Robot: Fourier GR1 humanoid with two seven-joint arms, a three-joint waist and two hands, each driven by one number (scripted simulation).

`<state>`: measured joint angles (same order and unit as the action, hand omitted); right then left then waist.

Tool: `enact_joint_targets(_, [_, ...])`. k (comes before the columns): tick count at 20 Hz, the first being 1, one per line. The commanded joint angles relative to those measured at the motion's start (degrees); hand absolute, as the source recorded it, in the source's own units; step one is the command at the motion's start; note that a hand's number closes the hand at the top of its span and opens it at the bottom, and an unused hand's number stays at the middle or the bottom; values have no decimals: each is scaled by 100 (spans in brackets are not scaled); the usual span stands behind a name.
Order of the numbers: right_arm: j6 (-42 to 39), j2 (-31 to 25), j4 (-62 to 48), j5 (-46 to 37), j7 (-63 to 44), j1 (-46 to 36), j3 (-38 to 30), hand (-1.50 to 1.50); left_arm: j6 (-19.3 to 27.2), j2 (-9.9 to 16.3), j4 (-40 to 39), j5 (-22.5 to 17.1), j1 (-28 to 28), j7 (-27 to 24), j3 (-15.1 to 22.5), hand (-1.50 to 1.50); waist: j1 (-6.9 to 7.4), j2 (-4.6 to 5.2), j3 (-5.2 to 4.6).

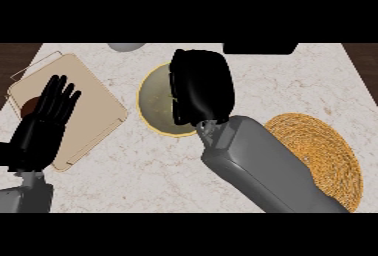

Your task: Pick the eggplant from the placemat and place it in the bowl

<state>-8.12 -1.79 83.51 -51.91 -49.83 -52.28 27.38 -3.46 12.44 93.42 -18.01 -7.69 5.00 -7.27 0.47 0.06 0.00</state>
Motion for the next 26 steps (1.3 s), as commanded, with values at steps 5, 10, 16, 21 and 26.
enact_joint_targets(5, [1475,-42,-1939,77,1696,-69,-1041,150,-119,45,-82,-86,-154,91,-68,0,47,30,0])
enact_joint_targets(10, [1870,-30,-3716,170,2583,-912,-1617,150,137,-252,-49,291,-107,-70,228,0,124,57,-1])
enact_joint_targets(16, [2031,130,-5489,173,2917,-1534,-1948,150,-169,-137,-257,147,-180,-170,160,0,286,125,-5])
enact_joint_targets(21, [1975,47,-6251,674,2983,-1575,-2596,150,-184,-86,-150,55,-345,-63,109,0,389,172,2])
enact_joint_targets(26, [1771,115,-6588,1027,4117,-1647,-2875,-150,-201,-121,-186,24,-349,-131,76,0,407,169,4])
